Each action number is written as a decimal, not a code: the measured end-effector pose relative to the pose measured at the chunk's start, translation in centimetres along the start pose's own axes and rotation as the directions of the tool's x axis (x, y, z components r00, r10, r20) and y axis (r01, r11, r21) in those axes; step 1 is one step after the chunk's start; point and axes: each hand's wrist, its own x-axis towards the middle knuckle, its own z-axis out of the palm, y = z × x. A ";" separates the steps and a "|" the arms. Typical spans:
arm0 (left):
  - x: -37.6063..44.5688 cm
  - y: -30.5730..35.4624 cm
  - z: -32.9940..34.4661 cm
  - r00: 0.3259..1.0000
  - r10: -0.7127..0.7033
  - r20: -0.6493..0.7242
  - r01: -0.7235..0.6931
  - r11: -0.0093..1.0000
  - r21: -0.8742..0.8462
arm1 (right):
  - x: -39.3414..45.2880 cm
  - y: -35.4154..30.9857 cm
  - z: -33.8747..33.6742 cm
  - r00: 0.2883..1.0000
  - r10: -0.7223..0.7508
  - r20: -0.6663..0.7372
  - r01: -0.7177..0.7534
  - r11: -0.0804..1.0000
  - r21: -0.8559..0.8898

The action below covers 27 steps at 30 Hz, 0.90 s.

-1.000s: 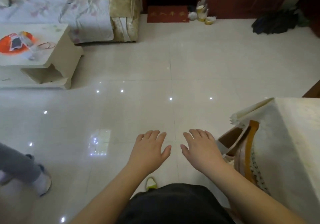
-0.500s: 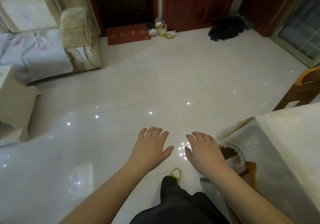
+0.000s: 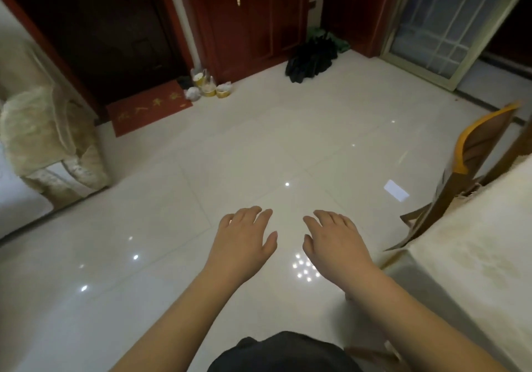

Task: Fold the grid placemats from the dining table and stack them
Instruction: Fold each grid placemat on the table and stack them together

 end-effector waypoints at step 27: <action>46.4 1.1 -2.7 0.840 0.540 0.058 -0.534 0.840 -0.092 | 32.1 15.6 -6.0 0.836 0.548 0.031 -0.549 0.834 0.055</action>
